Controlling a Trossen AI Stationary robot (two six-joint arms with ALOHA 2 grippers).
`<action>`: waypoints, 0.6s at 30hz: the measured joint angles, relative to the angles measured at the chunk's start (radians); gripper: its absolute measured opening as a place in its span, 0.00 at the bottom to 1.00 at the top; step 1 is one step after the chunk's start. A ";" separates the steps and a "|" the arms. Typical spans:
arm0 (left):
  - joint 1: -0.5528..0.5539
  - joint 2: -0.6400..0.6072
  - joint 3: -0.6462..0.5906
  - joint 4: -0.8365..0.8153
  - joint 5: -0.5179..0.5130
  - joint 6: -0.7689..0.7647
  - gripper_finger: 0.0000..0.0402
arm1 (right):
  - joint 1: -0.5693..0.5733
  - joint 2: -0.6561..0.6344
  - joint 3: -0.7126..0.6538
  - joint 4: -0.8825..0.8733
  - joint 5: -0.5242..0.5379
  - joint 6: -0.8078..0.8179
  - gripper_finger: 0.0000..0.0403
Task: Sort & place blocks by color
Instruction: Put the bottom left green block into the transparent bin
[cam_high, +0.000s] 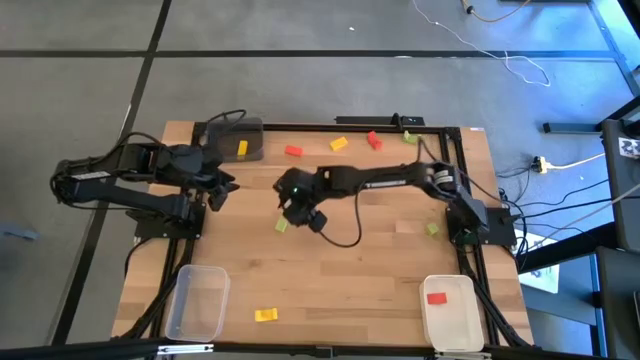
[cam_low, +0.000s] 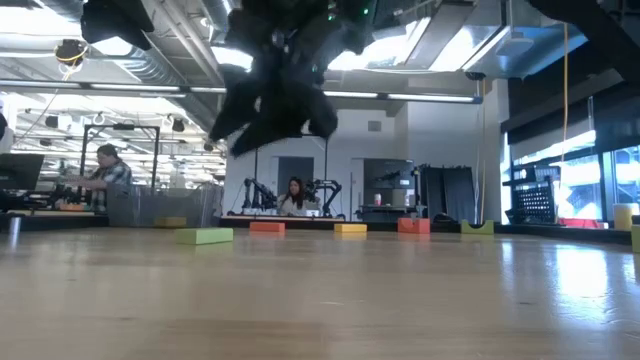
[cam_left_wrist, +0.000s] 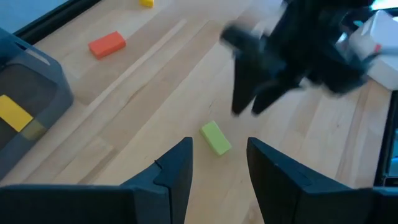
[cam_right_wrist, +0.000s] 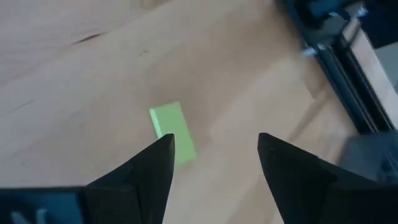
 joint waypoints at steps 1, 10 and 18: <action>0.000 -0.002 0.000 -0.001 0.000 -0.004 0.35 | 0.007 0.017 0.000 0.012 0.000 -0.004 0.58; 0.001 -0.026 0.000 0.000 0.027 -0.044 0.35 | 0.047 0.133 0.000 0.131 0.024 -0.079 0.58; 0.001 -0.028 0.000 -0.001 0.027 -0.044 0.35 | 0.042 0.166 0.000 0.171 0.110 -0.127 0.58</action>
